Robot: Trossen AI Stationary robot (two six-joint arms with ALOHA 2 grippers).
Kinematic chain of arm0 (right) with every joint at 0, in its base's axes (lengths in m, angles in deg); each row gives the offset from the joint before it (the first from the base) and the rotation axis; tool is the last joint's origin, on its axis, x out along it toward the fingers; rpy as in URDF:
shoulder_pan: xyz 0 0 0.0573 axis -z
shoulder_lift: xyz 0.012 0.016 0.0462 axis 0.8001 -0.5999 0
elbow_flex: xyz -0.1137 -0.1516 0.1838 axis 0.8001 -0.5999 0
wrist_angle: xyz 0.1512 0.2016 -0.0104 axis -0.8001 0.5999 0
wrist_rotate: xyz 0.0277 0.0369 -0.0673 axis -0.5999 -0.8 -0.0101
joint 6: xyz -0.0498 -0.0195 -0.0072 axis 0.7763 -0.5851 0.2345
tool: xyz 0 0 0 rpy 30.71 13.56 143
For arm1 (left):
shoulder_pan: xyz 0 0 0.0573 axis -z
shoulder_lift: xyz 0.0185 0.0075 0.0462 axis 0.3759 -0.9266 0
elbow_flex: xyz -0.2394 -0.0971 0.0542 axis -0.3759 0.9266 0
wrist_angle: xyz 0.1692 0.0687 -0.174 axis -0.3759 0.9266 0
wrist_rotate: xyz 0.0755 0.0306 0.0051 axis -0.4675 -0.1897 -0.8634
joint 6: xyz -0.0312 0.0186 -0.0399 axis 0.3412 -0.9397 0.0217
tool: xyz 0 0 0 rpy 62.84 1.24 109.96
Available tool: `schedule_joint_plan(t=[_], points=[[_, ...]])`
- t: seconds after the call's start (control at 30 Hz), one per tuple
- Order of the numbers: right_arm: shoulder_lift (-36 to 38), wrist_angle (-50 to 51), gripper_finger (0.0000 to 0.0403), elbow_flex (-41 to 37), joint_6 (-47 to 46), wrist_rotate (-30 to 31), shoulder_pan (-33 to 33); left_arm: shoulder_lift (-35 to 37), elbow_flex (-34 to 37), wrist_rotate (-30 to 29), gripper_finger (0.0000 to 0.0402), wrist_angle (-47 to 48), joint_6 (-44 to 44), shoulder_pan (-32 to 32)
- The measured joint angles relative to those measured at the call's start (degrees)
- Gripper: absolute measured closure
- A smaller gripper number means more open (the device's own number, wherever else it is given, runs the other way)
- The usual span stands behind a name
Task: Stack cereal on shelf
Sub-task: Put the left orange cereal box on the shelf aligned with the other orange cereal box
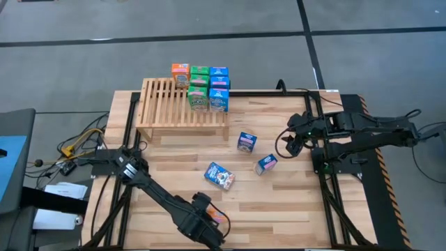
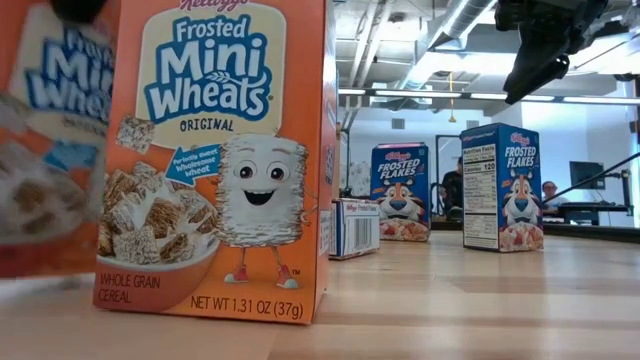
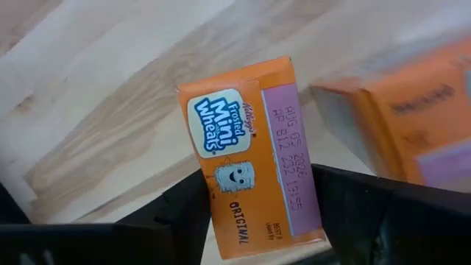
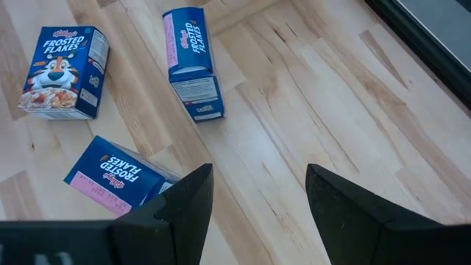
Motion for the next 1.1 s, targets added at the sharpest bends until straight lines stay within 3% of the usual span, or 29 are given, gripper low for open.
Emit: schedule_joint_plan(t=[0.1,0.43,1.1], points=[[0.0,0.0,0.0163,0.0,0.0,0.1,0.0,0.0,-2.4,1.8,0.0211,0.6,-4.9,-1.0],[0.0,0.0,0.0163,0.0,0.0,0.1,0.0,1.1,-9.6,-0.3,0.0222,0.7,-18.4,-5.4],[0.0,-0.8,0.0163,0.0,0.1,0.3,0.1,26.9,-9.6,-22.3,0.0223,0.8,-49.8,-25.8]])
